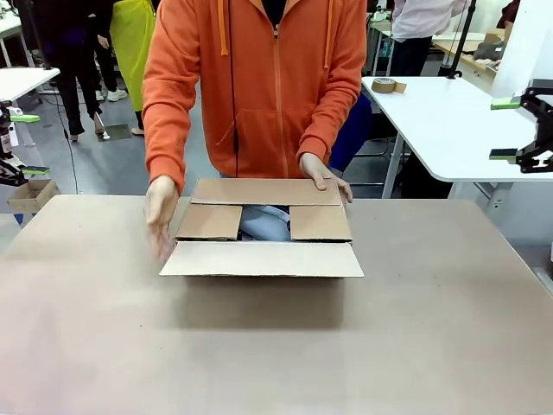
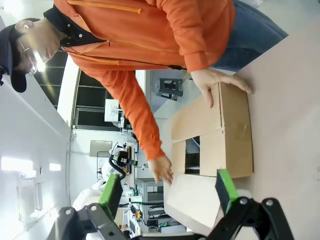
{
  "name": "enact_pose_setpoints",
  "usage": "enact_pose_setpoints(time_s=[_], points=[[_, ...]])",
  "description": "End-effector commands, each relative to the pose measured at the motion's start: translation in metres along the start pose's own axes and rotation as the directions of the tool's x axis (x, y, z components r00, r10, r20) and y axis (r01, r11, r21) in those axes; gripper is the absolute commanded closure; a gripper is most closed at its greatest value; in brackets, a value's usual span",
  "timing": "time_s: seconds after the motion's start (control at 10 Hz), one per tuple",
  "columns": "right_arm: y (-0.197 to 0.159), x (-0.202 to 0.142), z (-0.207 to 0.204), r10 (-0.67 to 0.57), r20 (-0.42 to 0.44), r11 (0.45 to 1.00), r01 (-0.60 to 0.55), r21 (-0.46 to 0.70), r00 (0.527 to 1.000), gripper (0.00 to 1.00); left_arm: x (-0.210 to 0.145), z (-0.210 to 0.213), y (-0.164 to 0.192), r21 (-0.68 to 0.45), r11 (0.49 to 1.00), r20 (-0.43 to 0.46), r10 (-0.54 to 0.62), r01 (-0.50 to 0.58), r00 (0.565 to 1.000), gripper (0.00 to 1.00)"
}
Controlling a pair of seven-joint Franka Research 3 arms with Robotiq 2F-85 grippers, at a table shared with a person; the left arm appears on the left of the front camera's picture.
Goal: Pack the gift set into the box.
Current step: Press and hold the closed box until the human finishes sealing it.
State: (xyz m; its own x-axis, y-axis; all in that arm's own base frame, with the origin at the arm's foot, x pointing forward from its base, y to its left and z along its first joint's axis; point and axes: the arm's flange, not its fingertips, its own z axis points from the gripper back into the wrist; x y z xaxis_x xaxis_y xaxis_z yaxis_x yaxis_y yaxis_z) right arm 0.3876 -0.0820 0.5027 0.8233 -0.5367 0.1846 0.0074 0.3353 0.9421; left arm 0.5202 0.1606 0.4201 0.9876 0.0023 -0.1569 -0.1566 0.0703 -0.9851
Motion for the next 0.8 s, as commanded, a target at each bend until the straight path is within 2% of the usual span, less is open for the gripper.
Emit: enact_pose_setpoints(time_s=[0.0,0.7], points=[[-0.0028,0.0005,-0.0037,0.026,0.014,0.999,-0.026,0.028,1.000,0.00,-0.0041,-0.0030,0.0021,0.011,1.000,-0.004,-0.015,0.016,1.000,0.00],[-0.0028,0.0005,-0.0037,0.026,0.014,0.999,-0.026,0.028,1.000,0.00,-0.0041,-0.0030,0.0021,0.011,1.000,-0.004,-0.015,0.016,1.000,0.00]])
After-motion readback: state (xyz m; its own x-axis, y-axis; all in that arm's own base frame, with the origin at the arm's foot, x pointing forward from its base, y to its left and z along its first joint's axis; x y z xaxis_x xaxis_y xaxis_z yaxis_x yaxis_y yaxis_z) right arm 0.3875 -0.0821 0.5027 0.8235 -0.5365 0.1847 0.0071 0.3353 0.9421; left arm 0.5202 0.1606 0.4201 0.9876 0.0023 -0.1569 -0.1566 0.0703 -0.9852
